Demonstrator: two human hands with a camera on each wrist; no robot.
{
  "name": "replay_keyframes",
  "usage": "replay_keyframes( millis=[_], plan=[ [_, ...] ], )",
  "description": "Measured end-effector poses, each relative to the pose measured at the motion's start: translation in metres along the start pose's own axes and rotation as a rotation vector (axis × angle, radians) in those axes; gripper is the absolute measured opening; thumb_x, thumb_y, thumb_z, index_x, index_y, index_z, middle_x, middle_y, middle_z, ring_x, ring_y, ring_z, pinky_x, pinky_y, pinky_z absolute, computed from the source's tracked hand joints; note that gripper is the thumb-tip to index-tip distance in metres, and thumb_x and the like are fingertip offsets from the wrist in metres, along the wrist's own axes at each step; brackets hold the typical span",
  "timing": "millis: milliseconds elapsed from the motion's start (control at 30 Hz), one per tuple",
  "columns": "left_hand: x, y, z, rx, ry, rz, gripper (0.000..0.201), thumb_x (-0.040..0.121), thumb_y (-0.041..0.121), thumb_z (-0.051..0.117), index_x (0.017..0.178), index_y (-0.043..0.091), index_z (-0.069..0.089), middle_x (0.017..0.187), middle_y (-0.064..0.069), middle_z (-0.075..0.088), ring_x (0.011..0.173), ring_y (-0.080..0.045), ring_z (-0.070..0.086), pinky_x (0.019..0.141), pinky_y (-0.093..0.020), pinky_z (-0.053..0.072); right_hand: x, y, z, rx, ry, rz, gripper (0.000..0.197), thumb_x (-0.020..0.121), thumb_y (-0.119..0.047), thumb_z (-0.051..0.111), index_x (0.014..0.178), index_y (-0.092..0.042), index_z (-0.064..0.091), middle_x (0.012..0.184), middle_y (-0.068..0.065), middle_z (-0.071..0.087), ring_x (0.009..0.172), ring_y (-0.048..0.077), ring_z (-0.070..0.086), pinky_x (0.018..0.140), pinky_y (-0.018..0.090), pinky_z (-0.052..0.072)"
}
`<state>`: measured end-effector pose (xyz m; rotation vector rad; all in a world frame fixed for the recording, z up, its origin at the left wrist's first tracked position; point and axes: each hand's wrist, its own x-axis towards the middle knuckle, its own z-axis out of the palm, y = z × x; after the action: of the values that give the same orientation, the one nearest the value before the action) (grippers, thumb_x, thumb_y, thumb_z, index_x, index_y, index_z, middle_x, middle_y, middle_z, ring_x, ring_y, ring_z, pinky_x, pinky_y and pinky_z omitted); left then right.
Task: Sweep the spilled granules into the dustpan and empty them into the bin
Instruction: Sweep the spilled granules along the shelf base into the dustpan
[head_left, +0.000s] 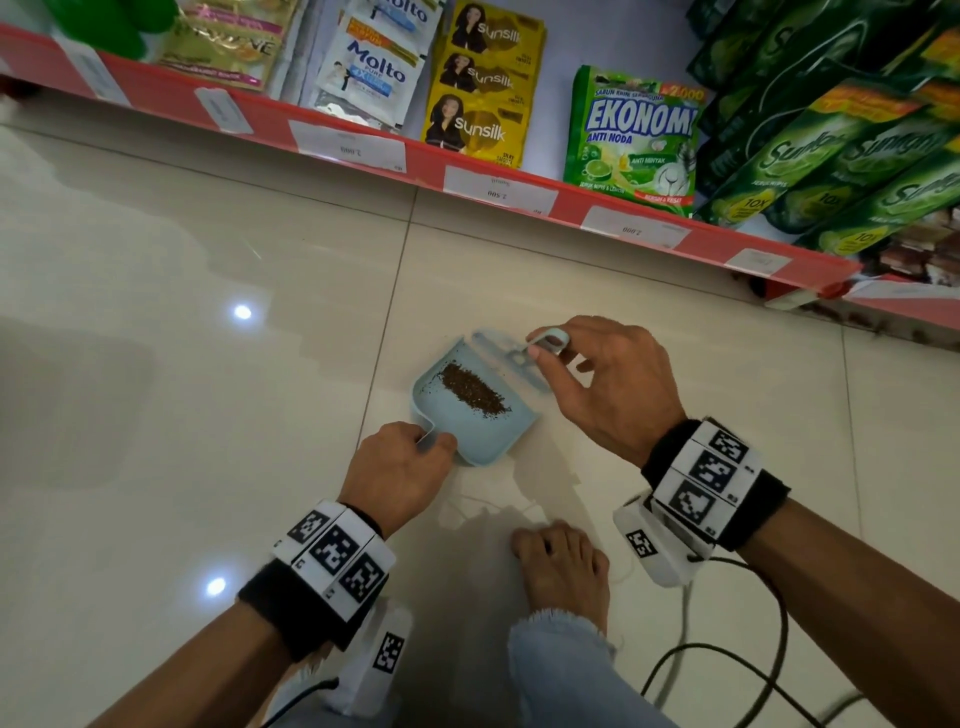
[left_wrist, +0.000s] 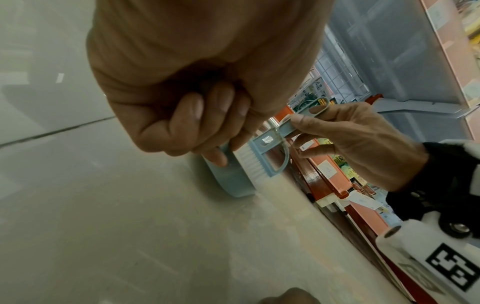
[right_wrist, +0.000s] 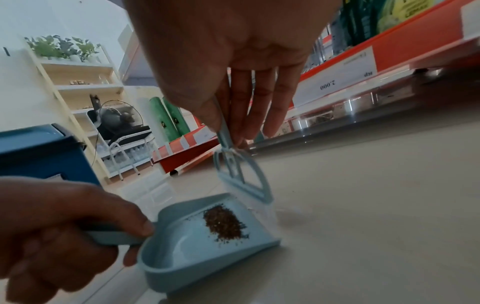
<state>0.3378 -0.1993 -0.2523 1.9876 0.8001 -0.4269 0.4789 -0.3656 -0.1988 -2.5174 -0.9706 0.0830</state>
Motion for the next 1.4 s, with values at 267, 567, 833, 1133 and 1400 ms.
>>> replay_keyframes(
  millis=[267, 567, 833, 1133, 1400],
  plan=[
    [-0.002, -0.002, 0.0, -0.032, -0.006, -0.03, 0.052, 0.083, 0.046, 0.05, 0.086, -0.003, 0.069, 0.068, -0.01, 0.061, 0.062, -0.019, 0.053, 0.056, -0.028, 0.039, -0.001, 0.001, 0.002, -0.073, -0.212, -0.083, 0.024, 0.098, -0.035, 0.053, 0.102, -0.023, 0.073, 0.085, -0.007, 0.069, 0.078, 0.015, 0.058, 0.063, 0.037, 0.053],
    [-0.003, -0.006, 0.002, -0.017, 0.011, -0.031, 0.042, 0.091, 0.034, 0.054, 0.083, -0.005, 0.067, 0.062, -0.007, 0.057, 0.057, -0.017, 0.05, 0.052, -0.026, 0.036, 0.002, 0.001, -0.005, -0.124, 0.028, -0.029, 0.019, 0.096, -0.033, 0.056, 0.1, -0.026, 0.073, 0.088, -0.008, 0.071, 0.079, 0.016, 0.06, 0.057, 0.037, 0.051],
    [-0.004, -0.006, 0.002, -0.014, 0.013, -0.033, 0.041, 0.091, 0.035, 0.053, 0.085, -0.003, 0.069, 0.067, -0.009, 0.061, 0.061, -0.018, 0.053, 0.054, -0.026, 0.038, -0.003, -0.003, 0.003, 0.105, -0.099, -0.024, 0.022, 0.096, -0.035, 0.056, 0.1, -0.023, 0.074, 0.088, -0.007, 0.072, 0.08, 0.015, 0.062, 0.063, 0.039, 0.055],
    [-0.006, -0.009, 0.002, 0.003, 0.02, -0.016, 0.041, 0.092, 0.035, 0.052, 0.087, -0.002, 0.069, 0.069, -0.01, 0.063, 0.063, -0.019, 0.055, 0.054, -0.027, 0.037, 0.007, 0.001, 0.0, -0.102, -0.118, -0.038, 0.02, 0.097, -0.034, 0.055, 0.102, -0.026, 0.073, 0.089, -0.008, 0.07, 0.079, 0.016, 0.057, 0.061, 0.037, 0.052],
    [-0.014, -0.012, -0.001, -0.021, 0.034, 0.005, 0.047, 0.091, 0.039, 0.05, 0.089, -0.004, 0.068, 0.07, -0.014, 0.063, 0.062, -0.02, 0.052, 0.056, -0.028, 0.039, 0.03, 0.001, -0.003, 0.061, -0.049, -0.051, 0.023, 0.097, -0.033, 0.057, 0.106, -0.021, 0.075, 0.093, -0.005, 0.073, 0.08, 0.015, 0.064, 0.065, 0.039, 0.057]
  ],
)
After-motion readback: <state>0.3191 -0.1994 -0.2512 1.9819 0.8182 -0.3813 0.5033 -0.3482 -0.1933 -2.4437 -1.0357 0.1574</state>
